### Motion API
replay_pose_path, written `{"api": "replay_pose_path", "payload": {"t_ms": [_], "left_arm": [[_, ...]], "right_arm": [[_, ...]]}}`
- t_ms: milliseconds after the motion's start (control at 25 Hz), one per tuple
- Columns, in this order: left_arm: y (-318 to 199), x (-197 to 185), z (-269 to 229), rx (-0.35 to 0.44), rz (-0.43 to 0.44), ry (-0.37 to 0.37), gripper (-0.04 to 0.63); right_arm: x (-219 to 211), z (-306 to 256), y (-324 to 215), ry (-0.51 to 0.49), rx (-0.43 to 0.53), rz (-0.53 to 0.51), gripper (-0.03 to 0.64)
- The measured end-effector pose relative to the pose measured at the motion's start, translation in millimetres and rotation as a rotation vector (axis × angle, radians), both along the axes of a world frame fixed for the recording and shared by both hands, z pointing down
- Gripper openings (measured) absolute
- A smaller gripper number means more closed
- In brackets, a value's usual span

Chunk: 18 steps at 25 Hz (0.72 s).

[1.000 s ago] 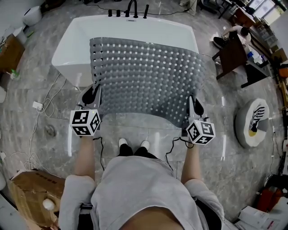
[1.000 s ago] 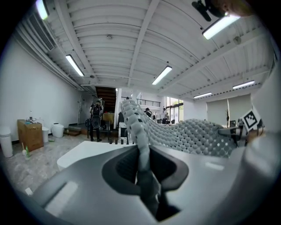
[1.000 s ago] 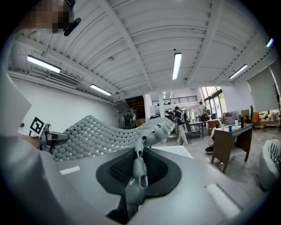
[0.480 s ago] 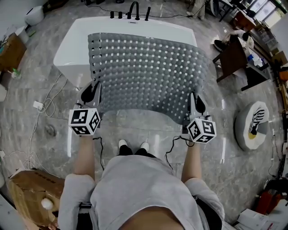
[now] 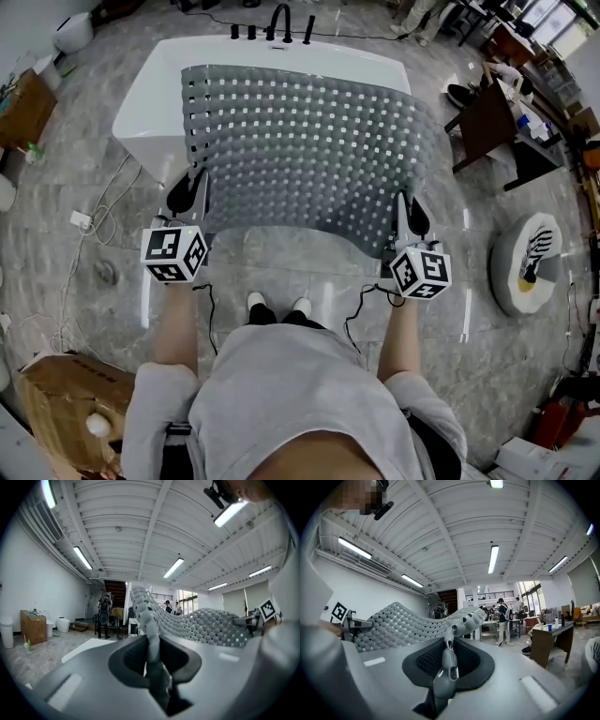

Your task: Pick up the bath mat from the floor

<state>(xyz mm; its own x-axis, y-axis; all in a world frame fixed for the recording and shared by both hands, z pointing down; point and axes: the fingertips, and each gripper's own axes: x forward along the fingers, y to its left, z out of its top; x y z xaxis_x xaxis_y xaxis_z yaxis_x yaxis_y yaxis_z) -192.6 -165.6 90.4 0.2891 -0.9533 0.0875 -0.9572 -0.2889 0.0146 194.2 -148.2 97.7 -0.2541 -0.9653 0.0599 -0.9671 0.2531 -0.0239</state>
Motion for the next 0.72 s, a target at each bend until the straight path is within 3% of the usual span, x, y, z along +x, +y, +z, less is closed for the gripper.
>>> {"api": "replay_pose_path", "payload": {"t_ms": [720], "left_arm": [[-4.7,1.4,-0.9,0.014,-0.024,0.008,0.057]], "right_arm": [[9.6,-4.1,-4.9,0.007,0.021,-0.001,0.048]]}}
